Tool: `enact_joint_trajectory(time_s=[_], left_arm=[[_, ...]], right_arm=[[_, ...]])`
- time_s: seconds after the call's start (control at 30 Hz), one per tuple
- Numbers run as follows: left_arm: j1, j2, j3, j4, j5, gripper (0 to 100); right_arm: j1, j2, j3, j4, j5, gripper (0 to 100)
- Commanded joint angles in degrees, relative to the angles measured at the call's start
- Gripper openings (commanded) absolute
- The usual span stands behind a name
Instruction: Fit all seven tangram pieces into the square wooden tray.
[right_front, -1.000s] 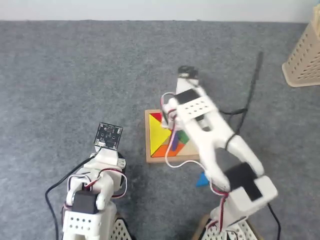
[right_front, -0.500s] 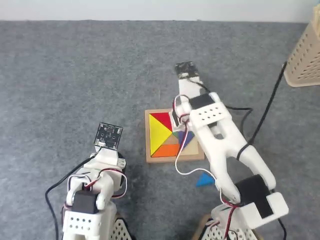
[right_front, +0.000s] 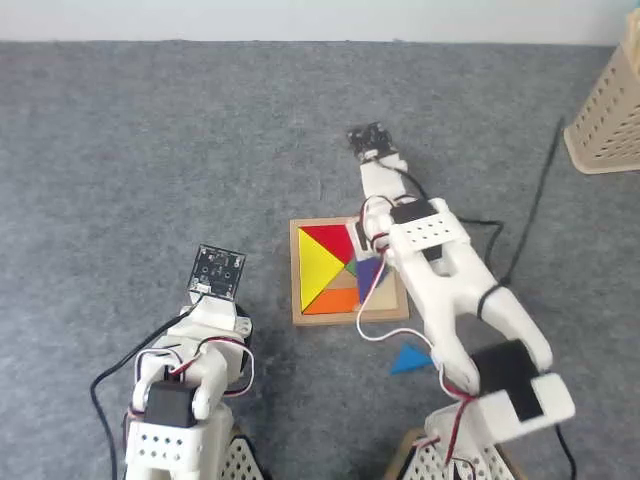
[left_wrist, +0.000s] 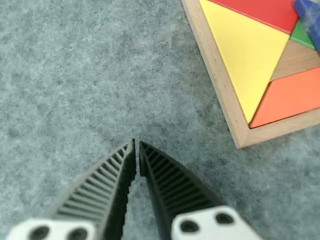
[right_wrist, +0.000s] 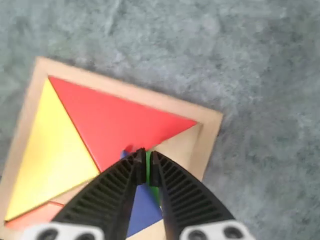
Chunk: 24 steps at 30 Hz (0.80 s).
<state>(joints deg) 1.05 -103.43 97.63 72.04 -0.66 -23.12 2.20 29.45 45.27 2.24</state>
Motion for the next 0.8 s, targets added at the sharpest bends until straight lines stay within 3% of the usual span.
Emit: enact_joint_trajectory(time_s=[0.0, 0.4, 0.57, 0.77], left_arm=[[-0.1, -1.2, -1.1, 0.4, 0.4, 1], [-0.1, -1.2, -1.1, 0.4, 0.4, 1], [-0.1, -1.2, -1.1, 0.4, 0.4, 1], [-0.1, -1.2, -1.1, 0.4, 0.4, 1]], right_arm=[[1.0, 0.8, -3.3, 2.4, 1.2, 0.6], [2.2, 0.8, -3.3, 10.9, -3.9, 0.6], [3.4, -3.2, -0.6, 8.4, -4.0, 0.6], [2.9, -17.9, 7.7, 3.0, -5.2, 0.6]])
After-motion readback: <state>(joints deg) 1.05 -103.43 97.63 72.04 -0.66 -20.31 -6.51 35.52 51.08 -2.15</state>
